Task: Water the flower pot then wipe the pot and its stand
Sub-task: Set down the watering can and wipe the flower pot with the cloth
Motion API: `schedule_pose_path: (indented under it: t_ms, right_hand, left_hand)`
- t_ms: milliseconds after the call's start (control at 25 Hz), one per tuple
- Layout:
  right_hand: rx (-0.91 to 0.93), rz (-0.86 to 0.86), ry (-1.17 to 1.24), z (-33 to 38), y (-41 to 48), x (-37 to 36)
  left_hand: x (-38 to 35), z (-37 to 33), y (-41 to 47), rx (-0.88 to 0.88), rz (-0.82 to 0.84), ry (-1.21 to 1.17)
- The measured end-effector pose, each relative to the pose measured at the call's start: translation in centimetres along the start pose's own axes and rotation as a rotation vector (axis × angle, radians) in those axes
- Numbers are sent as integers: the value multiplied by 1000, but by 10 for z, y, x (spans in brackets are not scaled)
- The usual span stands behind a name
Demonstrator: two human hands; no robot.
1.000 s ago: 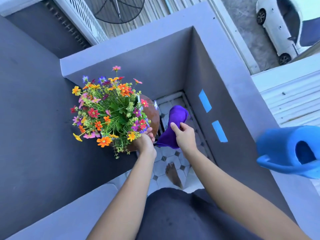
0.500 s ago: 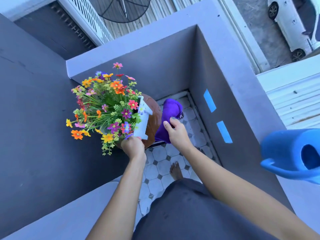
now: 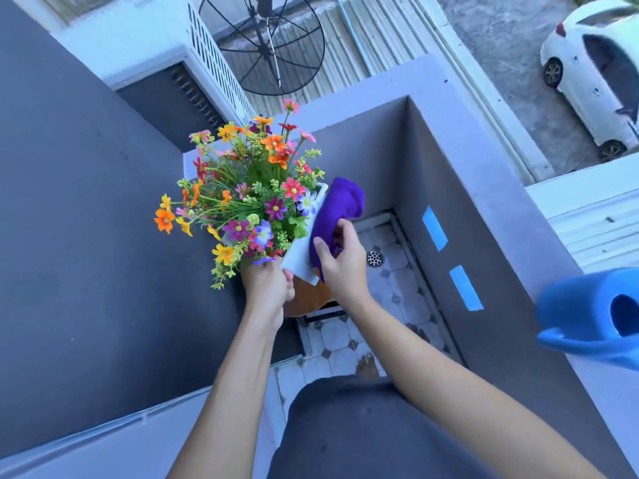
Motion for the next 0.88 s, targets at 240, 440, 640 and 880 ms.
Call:
schedule_pose_path:
  t_ms: [240,440,640,880]
  right_hand:
    - [346,307,-34,18,-51,-1]
    - [167,136,-80,-4,-48,0]
    - [279,2,58,51,-32,-6]
    - [491,133,-17,32,-45,-3]
  left_hand:
    - [8,-32,-4,35,70,-148]
    - [18,-43,-12,33,110,-145]
    - [21,-50,-15,-19,92,-133]
    - [24,-48,-15,4,111,-151]
Point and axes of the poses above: each hand's wrist, its own y-axis towards the middle knuckle, its own x-axis out of the back of the hand, z = x × y, the point moved 4 cm from there along y, towards the middle knuckle, and after that the axes turned 13 degrees about -z, right-handed, at the moved point
